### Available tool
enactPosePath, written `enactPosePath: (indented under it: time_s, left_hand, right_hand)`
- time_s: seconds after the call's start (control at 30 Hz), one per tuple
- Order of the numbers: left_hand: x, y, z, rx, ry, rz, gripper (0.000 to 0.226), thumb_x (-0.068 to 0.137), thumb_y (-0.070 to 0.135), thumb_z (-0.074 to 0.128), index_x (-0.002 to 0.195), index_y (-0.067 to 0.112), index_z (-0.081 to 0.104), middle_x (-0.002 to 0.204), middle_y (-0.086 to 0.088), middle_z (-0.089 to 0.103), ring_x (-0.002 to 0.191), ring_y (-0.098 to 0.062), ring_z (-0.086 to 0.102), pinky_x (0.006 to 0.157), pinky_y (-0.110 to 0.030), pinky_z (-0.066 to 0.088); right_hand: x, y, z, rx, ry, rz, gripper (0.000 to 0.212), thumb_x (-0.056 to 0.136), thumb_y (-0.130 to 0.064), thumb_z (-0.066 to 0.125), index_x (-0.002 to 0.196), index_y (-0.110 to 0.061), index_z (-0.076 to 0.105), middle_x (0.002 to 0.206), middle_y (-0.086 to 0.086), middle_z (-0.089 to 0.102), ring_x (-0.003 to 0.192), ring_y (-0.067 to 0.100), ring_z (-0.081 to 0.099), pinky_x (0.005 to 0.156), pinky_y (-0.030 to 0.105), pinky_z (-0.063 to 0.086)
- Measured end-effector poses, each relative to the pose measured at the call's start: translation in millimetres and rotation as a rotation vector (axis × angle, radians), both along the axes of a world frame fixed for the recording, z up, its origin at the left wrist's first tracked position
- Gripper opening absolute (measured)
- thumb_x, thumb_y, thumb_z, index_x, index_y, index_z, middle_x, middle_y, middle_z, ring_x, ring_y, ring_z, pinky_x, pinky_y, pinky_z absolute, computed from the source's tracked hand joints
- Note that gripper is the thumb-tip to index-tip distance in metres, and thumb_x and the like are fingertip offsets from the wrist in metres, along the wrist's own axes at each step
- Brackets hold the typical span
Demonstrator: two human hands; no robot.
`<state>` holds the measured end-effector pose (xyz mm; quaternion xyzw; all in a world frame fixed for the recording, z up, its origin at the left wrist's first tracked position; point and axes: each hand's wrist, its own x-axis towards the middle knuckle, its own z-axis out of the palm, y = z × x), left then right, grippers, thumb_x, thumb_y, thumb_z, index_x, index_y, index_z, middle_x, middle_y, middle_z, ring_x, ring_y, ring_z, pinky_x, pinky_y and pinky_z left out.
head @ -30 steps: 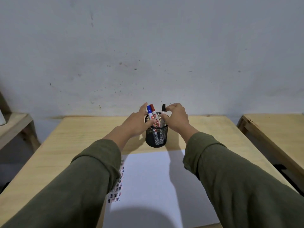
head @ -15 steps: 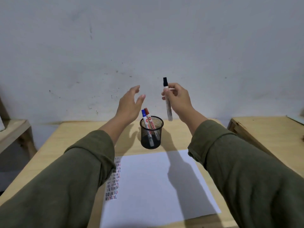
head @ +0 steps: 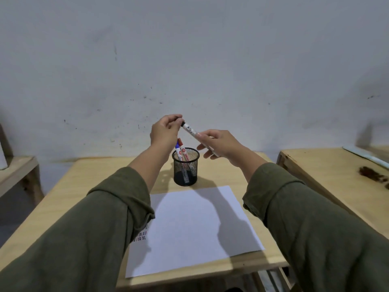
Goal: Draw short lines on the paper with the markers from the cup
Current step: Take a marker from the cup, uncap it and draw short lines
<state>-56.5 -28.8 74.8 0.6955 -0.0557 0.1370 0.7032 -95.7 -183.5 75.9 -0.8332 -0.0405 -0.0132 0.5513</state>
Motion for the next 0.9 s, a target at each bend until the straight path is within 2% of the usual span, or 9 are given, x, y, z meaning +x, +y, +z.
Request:
enactPosePath:
  time_s: [0.07, 0.2, 0.23, 0.33, 0.37, 0.5, 0.63, 0.8, 0.9]
  left_hand:
    - [1, 5, 1, -0.074, 0.052, 0.078, 0.019, 0.09, 0.022, 0.057, 0.106, 0.018, 0.065, 0.1, 0.002, 0.068, 0.095, -0.011, 0.062, 0.074, -0.016, 0.043]
    - [-4, 10, 0, -0.078, 0.162, 0.101, 0.02, 0.087, 0.035, 0.06, 0.101, 0.021, 0.064, 0.101, -0.002, 0.067, 0.097, -0.014, 0.06, 0.089, -0.035, 0.047]
    - [-7, 9, 0, -0.066, 0.172, 0.074, 0.02, 0.086, 0.037, 0.06, 0.097, 0.021, 0.063, 0.099, -0.001, 0.066, 0.096, -0.014, 0.06, 0.087, -0.034, 0.047]
    - [-15, 1, 0, -0.037, 0.159, -0.035, 0.021, 0.085, 0.037, 0.062, 0.096, 0.019, 0.061, 0.098, 0.001, 0.066, 0.085, -0.008, 0.06, 0.066, -0.022, 0.043]
    - [-17, -2, 0, -0.026, 0.149, -0.07, 0.02, 0.085, 0.036, 0.062, 0.096, 0.019, 0.061, 0.099, 0.0, 0.066, 0.082, -0.006, 0.059, 0.063, -0.021, 0.042]
    - [-22, -10, 4, -0.09, 0.149, -0.166, 0.009, 0.085, 0.033, 0.063, 0.085, 0.025, 0.06, 0.091, 0.006, 0.067, 0.087, -0.006, 0.06, 0.071, -0.024, 0.042]
    - [-20, -11, 4, -0.243, 0.189, -0.186, 0.006, 0.088, 0.029, 0.061, 0.083, 0.026, 0.061, 0.083, 0.01, 0.065, 0.083, 0.001, 0.06, 0.072, -0.024, 0.04]
    - [-18, -16, 2, -0.277, 0.212, -0.116, 0.013, 0.089, 0.027, 0.059, 0.079, 0.019, 0.06, 0.072, 0.003, 0.06, 0.069, -0.005, 0.057, 0.061, -0.023, 0.037]
    - [-16, -19, 3, -0.273, 0.239, -0.072, 0.017, 0.089, 0.027, 0.059, 0.086, 0.012, 0.063, 0.068, -0.002, 0.058, 0.063, -0.01, 0.052, 0.058, -0.026, 0.037]
  right_hand:
    - [-4, -8, 1, 0.057, 0.052, -0.004, 0.03, 0.087, -0.042, 0.061, 0.104, -0.019, 0.066, 0.085, 0.002, 0.069, 0.057, 0.013, 0.061, 0.059, 0.024, 0.052]
    - [-9, -12, 4, 0.475, 0.038, -0.044, 0.019, 0.088, -0.031, 0.062, 0.091, -0.012, 0.064, 0.075, 0.005, 0.063, 0.048, 0.01, 0.059, 0.051, 0.02, 0.052]
    - [-9, -10, 5, 0.571, 0.024, -0.062, 0.018, 0.088, -0.031, 0.063, 0.088, -0.013, 0.063, 0.073, 0.003, 0.063, 0.049, 0.009, 0.059, 0.05, 0.02, 0.052]
    - [-9, 0, 7, 0.802, 0.008, -0.079, 0.016, 0.087, -0.033, 0.064, 0.086, -0.017, 0.064, 0.062, -0.003, 0.064, 0.052, 0.009, 0.059, 0.052, 0.02, 0.052]
    - [-9, 4, 7, 0.847, 0.011, -0.08, 0.017, 0.087, -0.035, 0.063, 0.087, -0.017, 0.065, 0.059, -0.005, 0.065, 0.051, 0.009, 0.059, 0.051, 0.019, 0.052]
    - [-5, 17, 6, 0.883, 0.029, -0.076, 0.023, 0.088, -0.039, 0.06, 0.085, -0.017, 0.065, 0.057, -0.003, 0.063, 0.046, 0.007, 0.059, 0.045, 0.017, 0.05]
    - [-1, 21, 5, 0.933, 0.016, -0.046, 0.02, 0.091, -0.031, 0.058, 0.082, -0.014, 0.064, 0.052, -0.002, 0.062, 0.044, 0.008, 0.059, 0.044, 0.016, 0.049]
    - [1, 25, 3, 0.926, -0.044, -0.016, 0.015, 0.093, -0.02, 0.056, 0.082, -0.011, 0.059, 0.05, 0.001, 0.06, 0.043, 0.009, 0.058, 0.047, 0.017, 0.051]
    - [3, 25, 2, 0.894, -0.08, -0.006, 0.015, 0.094, -0.019, 0.054, 0.082, -0.01, 0.057, 0.051, 0.002, 0.06, 0.043, 0.011, 0.058, 0.047, 0.018, 0.051]
